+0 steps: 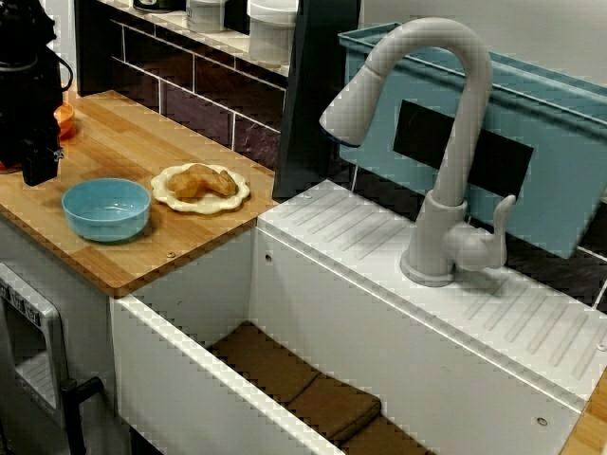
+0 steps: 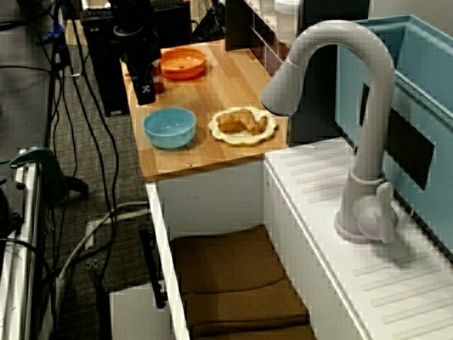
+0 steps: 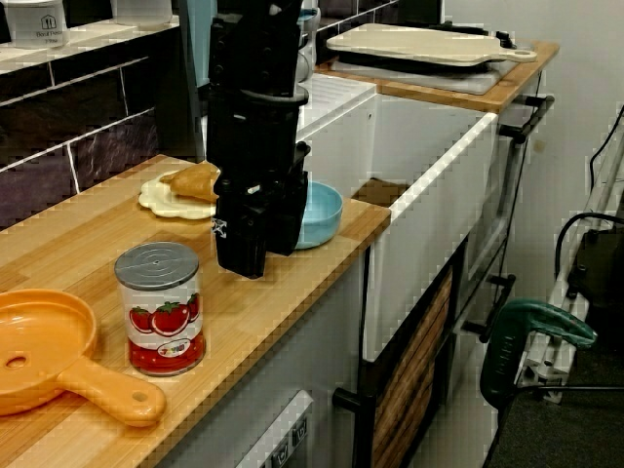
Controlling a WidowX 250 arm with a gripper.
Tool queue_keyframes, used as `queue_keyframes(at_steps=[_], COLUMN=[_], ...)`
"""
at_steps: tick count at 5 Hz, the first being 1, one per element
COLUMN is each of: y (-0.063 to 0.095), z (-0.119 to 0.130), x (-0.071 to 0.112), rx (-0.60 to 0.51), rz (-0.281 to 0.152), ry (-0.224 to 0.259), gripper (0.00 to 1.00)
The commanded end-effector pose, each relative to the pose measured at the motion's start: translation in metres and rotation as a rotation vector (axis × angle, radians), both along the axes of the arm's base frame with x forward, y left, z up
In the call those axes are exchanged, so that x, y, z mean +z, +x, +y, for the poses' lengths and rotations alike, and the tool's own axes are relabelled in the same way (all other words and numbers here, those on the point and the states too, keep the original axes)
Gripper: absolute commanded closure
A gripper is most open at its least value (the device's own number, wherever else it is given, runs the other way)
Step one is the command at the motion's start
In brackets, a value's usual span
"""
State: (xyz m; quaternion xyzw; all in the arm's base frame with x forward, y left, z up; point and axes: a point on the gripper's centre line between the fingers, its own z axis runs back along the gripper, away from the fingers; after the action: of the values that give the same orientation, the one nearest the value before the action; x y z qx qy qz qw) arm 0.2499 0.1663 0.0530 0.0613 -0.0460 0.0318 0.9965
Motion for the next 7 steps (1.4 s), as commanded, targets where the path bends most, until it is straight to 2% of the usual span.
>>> queue_keyframes(at_steps=[1, 3, 4, 6, 7], y=[0.005, 0.020, 0.028, 0.028, 0.028], z=[0.002, -0.009, -0.035, -0.074, -0.083], x=[0.006, 0.009, 0.007, -0.001, -0.002], rx=[0.026, 0.035, 0.016, -0.006, -0.016], rz=[-0.007, 0.026, 0.047, 0.067, 0.072], ry=[0.019, -0.018, -0.018, -0.013, 0.004], gripper=[1.00, 1.00, 1.00, 1.00, 1.00])
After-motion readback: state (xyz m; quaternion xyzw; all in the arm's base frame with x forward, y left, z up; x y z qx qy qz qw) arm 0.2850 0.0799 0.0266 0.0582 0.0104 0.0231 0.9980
